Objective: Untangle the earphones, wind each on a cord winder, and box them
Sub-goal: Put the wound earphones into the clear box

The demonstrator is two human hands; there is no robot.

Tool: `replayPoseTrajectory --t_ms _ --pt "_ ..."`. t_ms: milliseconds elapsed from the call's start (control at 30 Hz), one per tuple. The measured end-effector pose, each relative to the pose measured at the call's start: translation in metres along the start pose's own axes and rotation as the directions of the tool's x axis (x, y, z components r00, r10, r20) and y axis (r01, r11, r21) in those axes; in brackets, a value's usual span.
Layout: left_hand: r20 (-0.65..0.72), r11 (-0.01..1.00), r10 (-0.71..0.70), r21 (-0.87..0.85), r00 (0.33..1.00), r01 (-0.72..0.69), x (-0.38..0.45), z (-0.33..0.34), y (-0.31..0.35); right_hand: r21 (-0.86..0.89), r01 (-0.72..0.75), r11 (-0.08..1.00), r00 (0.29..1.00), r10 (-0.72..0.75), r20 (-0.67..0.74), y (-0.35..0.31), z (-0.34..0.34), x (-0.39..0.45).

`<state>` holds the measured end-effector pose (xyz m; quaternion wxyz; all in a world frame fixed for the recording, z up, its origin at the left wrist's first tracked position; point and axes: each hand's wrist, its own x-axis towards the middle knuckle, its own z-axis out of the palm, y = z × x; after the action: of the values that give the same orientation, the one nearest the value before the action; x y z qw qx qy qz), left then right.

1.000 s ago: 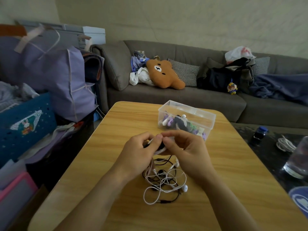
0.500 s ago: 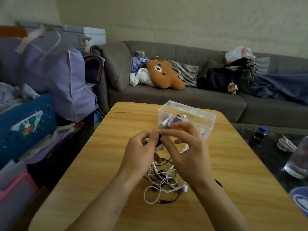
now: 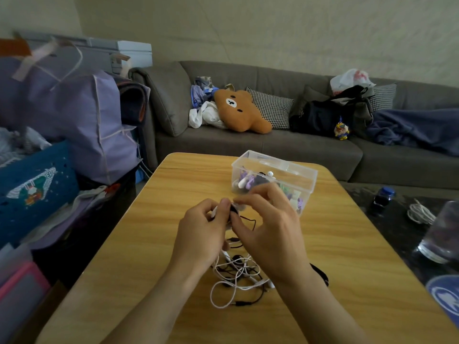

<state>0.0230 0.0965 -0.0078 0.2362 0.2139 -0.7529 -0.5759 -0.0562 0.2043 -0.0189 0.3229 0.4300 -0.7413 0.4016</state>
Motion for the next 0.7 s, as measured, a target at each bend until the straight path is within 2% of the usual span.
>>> replayPoseTrajectory --t_ms 100,300,500,700 --pt "-0.046 0.997 0.057 0.060 0.997 -0.054 -0.001 0.000 -0.003 -0.018 0.020 1.000 1.000 -0.019 0.022 -0.001 0.001 -0.002" --pt "-0.075 0.987 0.109 0.129 0.991 -0.098 -0.002 -0.001 0.000 -0.016 -0.089 0.996 0.991 0.091 0.101 -0.002 0.007 -0.003" --pt "-0.018 0.990 0.131 0.063 0.991 -0.130 0.002 -0.007 0.001 0.128 -0.208 0.970 0.968 0.185 0.167 0.000 0.005 -0.003" --pt "0.041 0.991 0.133 0.011 0.990 -0.133 0.009 -0.011 -0.007 0.112 -0.273 0.956 0.947 0.246 0.207 0.003 0.003 0.000"
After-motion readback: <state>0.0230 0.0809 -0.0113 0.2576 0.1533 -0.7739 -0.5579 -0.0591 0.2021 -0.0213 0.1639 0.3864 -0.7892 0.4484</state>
